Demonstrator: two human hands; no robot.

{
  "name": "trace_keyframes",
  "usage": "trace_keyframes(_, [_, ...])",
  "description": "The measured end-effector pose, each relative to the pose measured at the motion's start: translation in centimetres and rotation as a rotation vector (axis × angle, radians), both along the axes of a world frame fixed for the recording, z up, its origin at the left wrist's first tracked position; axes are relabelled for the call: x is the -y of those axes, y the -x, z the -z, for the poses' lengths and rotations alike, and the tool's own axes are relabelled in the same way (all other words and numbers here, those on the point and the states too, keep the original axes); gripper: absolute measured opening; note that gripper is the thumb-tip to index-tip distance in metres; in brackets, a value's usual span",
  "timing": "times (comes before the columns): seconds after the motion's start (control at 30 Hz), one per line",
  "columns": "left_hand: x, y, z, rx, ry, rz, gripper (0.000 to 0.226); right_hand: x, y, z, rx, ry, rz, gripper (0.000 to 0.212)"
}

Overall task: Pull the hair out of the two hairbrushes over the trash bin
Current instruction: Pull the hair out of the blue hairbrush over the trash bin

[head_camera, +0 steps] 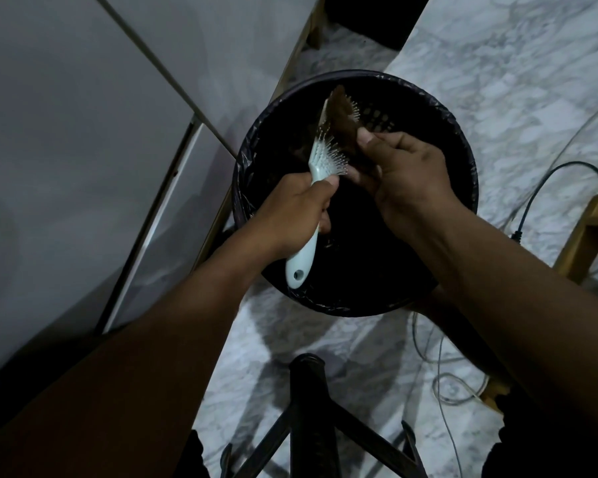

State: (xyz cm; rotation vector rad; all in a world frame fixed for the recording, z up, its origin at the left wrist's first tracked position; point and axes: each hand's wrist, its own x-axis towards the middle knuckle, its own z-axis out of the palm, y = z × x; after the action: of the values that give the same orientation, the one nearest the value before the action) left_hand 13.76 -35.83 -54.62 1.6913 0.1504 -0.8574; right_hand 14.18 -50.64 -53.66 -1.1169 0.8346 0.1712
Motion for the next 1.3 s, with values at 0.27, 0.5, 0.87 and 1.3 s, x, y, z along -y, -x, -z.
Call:
trace_keyframes(0.27, [-0.1, -0.4, -0.1, 0.014, 0.023, -0.070, 0.039, 0.1, -0.5, -0.2, -0.068, -0.364, 0.073, 0.007])
trace_keyframes(0.5, [0.0, 0.6, -0.1, 0.216, -0.195, 0.132, 0.037, -0.2, -0.5, 0.1, 0.144, 0.284, -0.169, 0.026])
trace_keyframes(0.87, [-0.1, -0.4, -0.4, 0.010, 0.023, -0.065, 0.043, 0.1, -0.7, 0.0, 0.030, -0.237, 0.021, 0.020])
trace_keyframes(1.3, [-0.3, 0.7, 0.4, 0.280, -0.227, 0.187, 0.037, 0.5, -1.5, 0.1, 0.107, 0.234, -0.050, 0.014])
